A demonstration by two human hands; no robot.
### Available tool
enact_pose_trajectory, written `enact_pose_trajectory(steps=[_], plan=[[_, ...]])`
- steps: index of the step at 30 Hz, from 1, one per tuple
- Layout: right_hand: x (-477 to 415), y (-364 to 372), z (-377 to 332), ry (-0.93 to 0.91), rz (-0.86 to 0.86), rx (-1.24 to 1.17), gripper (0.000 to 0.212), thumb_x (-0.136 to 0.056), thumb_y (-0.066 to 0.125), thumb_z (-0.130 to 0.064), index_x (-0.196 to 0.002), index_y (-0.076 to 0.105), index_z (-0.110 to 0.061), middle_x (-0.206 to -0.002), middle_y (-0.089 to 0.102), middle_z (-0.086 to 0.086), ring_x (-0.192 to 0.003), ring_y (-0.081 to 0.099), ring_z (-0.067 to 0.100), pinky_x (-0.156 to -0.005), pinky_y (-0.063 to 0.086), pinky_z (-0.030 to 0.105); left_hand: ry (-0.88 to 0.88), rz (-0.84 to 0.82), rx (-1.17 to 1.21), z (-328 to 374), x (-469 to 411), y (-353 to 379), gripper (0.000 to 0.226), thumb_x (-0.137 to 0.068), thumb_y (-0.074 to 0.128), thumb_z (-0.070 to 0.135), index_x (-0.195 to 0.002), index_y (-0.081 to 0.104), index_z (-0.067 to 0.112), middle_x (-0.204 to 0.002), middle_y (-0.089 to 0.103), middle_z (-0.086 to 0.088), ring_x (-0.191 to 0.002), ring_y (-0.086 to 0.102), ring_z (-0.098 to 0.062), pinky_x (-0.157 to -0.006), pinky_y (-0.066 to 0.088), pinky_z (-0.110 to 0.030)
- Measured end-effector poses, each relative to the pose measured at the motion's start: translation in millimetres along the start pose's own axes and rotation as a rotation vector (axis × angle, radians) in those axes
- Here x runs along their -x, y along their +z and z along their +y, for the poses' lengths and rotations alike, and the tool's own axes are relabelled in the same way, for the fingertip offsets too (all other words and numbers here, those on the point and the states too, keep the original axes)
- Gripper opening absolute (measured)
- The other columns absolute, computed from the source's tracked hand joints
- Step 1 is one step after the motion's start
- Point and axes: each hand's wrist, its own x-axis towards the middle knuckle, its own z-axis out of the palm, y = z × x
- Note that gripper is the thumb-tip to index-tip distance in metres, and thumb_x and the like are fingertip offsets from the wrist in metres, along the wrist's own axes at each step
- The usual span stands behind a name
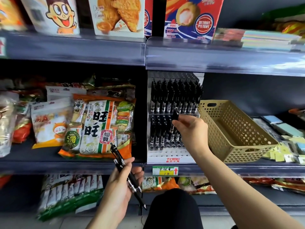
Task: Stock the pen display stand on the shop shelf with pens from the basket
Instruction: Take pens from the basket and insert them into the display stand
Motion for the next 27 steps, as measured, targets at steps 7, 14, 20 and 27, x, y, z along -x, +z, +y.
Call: enact_pose_trajectory(steps=[7, 14, 20, 27], plan=[[0.0, 8.2, 4.8, 0.011, -0.041, 0.12, 0.019, -0.086, 0.067, -0.017, -0.073, 0.066, -0.003, -0.054, 0.06, 0.007, -0.043, 0.041, 0.007, -0.047, 0.039, 0.025, -0.02, 0.003, 0.016, 1.6, -2.2, -5.6, 0.021, -0.097, 0.043, 0.007, -0.103, 0.063, 0.008, -0.082, 0.061, -0.01, -0.078, 0.06, -0.023, -0.068, 0.051, -0.036], [2.4, 15.6, 17.0, 0.035, -0.117, 0.288, 0.018, -0.084, 0.069, -0.02, -0.071, 0.068, -0.007, -0.058, 0.065, 0.008, -0.053, 0.061, 0.03, -0.053, 0.053, 0.037, -0.059, -0.013, -0.016, -0.5, -5.8, -10.2, 0.02, -0.095, 0.05, 0.011, -0.103, 0.068, 0.016, -0.105, 0.057, -0.007, -0.088, 0.056, -0.021, -0.073, 0.056, -0.04], [4.4, 16.8, 22.2, 0.085, -0.129, 0.31, 0.015, -0.084, 0.069, -0.024, -0.079, 0.07, -0.009, -0.066, 0.068, 0.003, -0.06, 0.063, 0.022, -0.058, 0.055, 0.035, -0.053, -0.067, -0.131, -1.1, -2.3, -11.1, 0.023, -0.089, 0.057, 0.017, -0.108, 0.069, 0.019, -0.092, 0.064, -0.006, -0.086, 0.06, -0.018, -0.091, 0.048, -0.045], [25.0, 12.9, 8.8, 0.035, -0.026, 0.14, 0.016, -0.086, 0.066, -0.031, -0.088, 0.055, -0.019, -0.072, 0.052, -0.004, -0.062, 0.047, 0.01, -0.053, 0.035, 0.023, 0.032, -0.124, -0.232, -0.3, 3.2, -2.2, 0.024, -0.084, 0.059, 0.025, -0.105, 0.069, 0.02, -0.095, 0.071, 0.005, -0.093, 0.063, -0.012, -0.102, 0.041, -0.041]])
